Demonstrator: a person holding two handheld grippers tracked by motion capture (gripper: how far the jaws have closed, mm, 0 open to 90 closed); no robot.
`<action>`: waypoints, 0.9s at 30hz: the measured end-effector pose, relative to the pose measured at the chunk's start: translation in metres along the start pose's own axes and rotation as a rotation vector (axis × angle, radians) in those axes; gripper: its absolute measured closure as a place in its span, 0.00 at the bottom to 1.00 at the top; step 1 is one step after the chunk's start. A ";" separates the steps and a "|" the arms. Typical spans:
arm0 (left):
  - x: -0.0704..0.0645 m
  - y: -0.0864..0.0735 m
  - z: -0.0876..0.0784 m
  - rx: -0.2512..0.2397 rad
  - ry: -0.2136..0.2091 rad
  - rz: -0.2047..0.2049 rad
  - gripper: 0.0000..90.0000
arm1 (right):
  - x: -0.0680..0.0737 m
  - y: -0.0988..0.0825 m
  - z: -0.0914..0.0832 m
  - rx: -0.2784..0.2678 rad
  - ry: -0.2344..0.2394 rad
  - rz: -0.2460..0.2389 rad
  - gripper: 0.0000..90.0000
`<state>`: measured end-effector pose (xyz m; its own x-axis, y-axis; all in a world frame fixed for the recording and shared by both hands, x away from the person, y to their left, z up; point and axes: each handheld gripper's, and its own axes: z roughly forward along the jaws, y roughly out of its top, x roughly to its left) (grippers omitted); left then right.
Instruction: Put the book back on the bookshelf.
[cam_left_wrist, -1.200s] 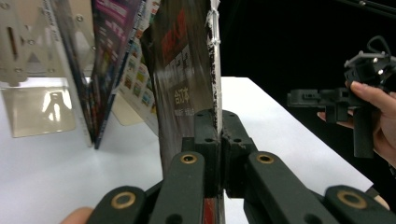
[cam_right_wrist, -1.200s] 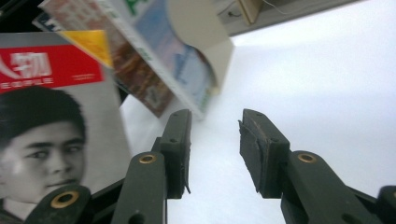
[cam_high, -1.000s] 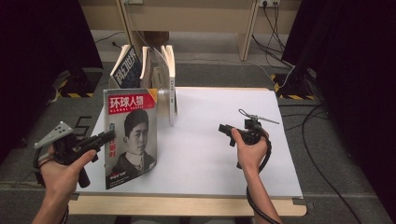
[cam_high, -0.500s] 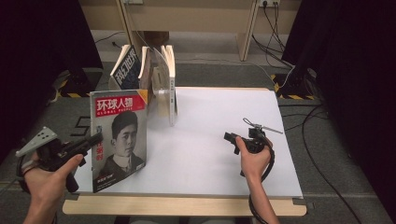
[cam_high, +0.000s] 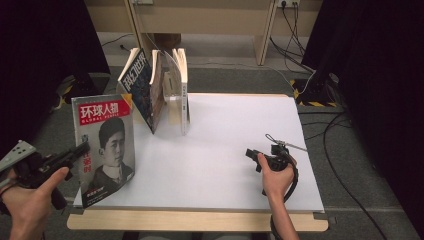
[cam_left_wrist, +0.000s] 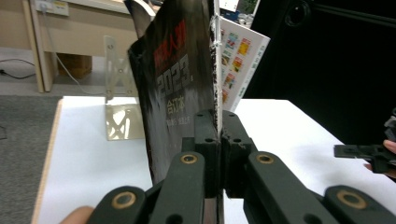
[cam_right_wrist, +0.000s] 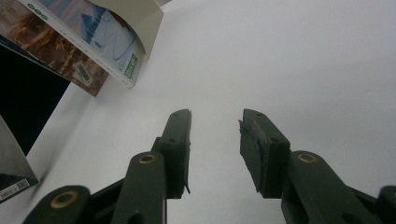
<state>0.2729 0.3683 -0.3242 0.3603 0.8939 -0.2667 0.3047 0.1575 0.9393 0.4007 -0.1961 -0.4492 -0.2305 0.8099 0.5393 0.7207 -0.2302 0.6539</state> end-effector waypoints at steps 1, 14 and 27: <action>0.001 0.001 0.000 -0.005 0.001 -0.004 0.97 | 0.000 0.000 0.000 0.000 0.000 0.000 0.70; 0.004 0.006 0.009 -0.031 0.042 0.004 0.97 | -0.002 -0.002 0.001 0.003 -0.009 0.002 0.69; 0.007 0.005 0.005 -0.049 0.072 0.002 0.97 | -0.002 -0.004 0.002 0.003 -0.012 0.001 0.68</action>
<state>0.2812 0.3739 -0.3223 0.2963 0.9216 -0.2507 0.2604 0.1746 0.9496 0.4000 -0.1959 -0.4543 -0.2221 0.8160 0.5337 0.7229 -0.2295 0.6517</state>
